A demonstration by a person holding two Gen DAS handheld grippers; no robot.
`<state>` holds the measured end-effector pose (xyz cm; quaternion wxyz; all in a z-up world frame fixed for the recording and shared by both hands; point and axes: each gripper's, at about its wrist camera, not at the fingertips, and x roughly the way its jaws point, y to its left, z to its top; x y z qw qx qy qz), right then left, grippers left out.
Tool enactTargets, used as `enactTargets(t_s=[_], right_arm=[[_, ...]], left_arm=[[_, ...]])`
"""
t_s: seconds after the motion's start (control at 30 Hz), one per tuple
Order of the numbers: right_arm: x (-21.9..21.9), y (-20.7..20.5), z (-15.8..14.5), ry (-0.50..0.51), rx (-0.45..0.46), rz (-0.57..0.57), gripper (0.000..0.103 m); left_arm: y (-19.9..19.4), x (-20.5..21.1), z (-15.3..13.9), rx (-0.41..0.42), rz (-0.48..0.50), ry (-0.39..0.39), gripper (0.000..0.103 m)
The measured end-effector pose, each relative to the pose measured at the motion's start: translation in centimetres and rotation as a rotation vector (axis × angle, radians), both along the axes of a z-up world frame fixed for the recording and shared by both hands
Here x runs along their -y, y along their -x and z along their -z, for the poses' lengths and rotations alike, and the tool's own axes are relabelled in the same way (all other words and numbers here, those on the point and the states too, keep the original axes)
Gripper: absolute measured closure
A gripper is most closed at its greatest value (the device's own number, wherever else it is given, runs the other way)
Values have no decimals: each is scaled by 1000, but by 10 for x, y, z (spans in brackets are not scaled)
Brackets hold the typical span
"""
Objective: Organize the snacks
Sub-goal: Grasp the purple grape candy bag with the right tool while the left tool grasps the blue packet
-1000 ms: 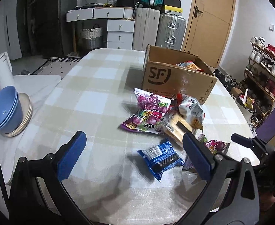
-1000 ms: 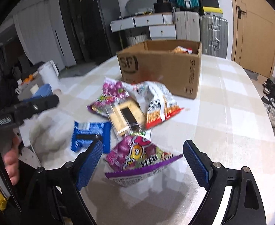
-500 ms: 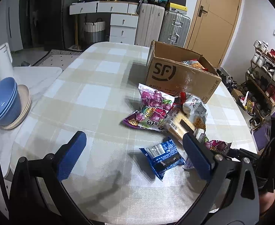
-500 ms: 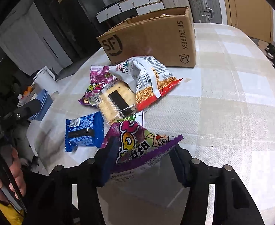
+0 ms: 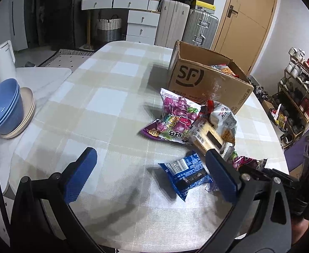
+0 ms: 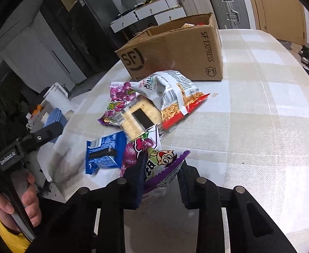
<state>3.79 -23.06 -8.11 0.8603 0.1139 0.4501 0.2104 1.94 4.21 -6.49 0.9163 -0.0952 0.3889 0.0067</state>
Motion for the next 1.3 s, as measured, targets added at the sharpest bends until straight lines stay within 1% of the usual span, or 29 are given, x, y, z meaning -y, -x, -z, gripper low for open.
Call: enactTargets(t_s=[0.23,0.37,0.43,0.47,0.5,0.53,0.63,0.67,0.73,0.87,0.97,1.03,1.13,1.17,1.2,1.23,1.27,1.3], right_arm=[[4,7,-11,-11,41,25,76],[14,10,-19,-41,58,47,76],[18,10,-21,-61,61,48,76],[18,11,-23,-68,65,46,76],[19,12,-25,-68,71,43,76],[18,14,-27,-67,79,39,76],[15,17,-31,-59,94,29,76],[14,19,-33,-40,103,35,76],[13,22,-35,-19,114,40,76],[13,24,-36,-4,118,46,76],[15,26,-37,-2,115,51,76],[16,26,-36,-1,110,51,76],[16,25,-34,0,97,46,76],[16,25,-34,-3,94,43,76],[15,25,-34,-4,95,43,76],[14,25,-35,-3,96,39,76],[12,26,-35,-2,97,34,76],[11,26,-35,-2,98,32,76]], left_arm=[[-4,-4,6,-26,-19,19,1],[-8,-5,15,-69,-21,32,1],[-10,-5,21,-88,-8,63,1],[-11,-4,24,-95,11,104,1],[-11,-3,26,-101,19,121,1],[-13,0,28,-112,24,122,1],[-21,14,36,-142,10,51,1],[-23,18,39,-152,10,42,1],[-27,25,44,-165,14,53,1],[-37,41,51,-194,6,29,1],[-46,50,61,-239,26,55,1],[-49,50,67,-261,8,33,1],[-50,56,69,-251,21,-14,5],[-50,57,69,-245,32,-25,10],[-48,57,69,-243,36,-29,18],[-48,57,68,-235,45,-30,20],[-47,56,68,-230,51,-29,30],[-47,57,66,-223,77,-13,45]])
